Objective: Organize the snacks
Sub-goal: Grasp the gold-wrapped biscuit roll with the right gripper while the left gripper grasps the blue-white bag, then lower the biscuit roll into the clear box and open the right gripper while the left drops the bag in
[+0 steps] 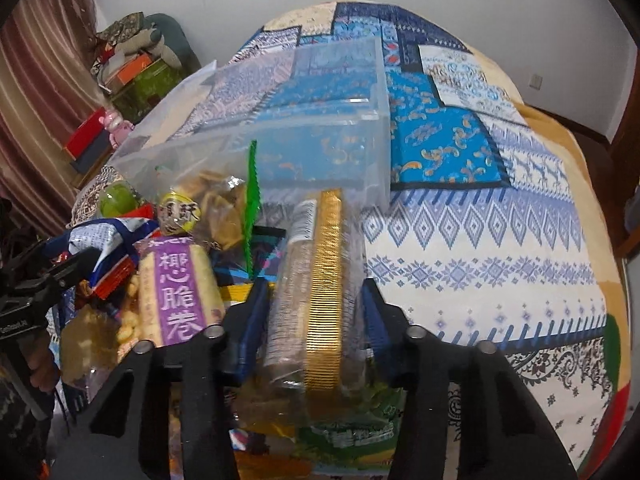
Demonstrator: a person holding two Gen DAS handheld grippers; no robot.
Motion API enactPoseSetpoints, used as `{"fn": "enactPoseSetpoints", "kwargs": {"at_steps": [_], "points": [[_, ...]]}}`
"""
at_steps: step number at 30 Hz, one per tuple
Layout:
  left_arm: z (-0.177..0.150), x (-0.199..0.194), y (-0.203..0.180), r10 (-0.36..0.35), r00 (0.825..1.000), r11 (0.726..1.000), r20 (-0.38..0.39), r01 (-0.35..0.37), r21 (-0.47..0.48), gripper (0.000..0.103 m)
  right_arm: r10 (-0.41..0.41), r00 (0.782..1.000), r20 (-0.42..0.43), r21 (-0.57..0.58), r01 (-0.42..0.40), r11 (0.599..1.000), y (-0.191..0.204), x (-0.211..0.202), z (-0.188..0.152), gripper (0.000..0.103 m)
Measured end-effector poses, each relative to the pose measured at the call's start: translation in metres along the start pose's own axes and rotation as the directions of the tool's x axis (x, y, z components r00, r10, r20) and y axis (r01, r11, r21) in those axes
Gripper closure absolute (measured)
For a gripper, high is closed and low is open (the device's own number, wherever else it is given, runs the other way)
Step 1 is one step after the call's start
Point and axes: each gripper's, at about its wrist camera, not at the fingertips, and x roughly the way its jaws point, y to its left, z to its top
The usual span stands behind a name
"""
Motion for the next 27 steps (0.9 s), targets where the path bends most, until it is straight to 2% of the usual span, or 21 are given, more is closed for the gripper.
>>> {"fn": "enactPoseSetpoints", "kwargs": {"at_steps": [4, 15, 27], "points": [[-0.001, -0.004, 0.000, 0.001, 1.000, 1.000, 0.021, -0.001, 0.008, 0.024, 0.051, 0.999, 0.011, 0.051, -0.051, 0.997, -0.011, -0.004, -0.004, 0.066], [-0.002, -0.024, -0.001, 0.007, 0.998, 1.000, 0.058, -0.008, 0.023, 0.037, 0.031, 0.997, 0.069, 0.051, -0.035, 0.998, -0.009, -0.031, -0.010, 0.068], [0.014, -0.065, -0.008, 0.003, 0.990, 0.999, 0.143, -0.008, 0.036, 0.039, 0.035, 0.983, 0.182, 0.024, -0.040, 0.999, 0.001, -0.077, -0.002, 0.068]]}}
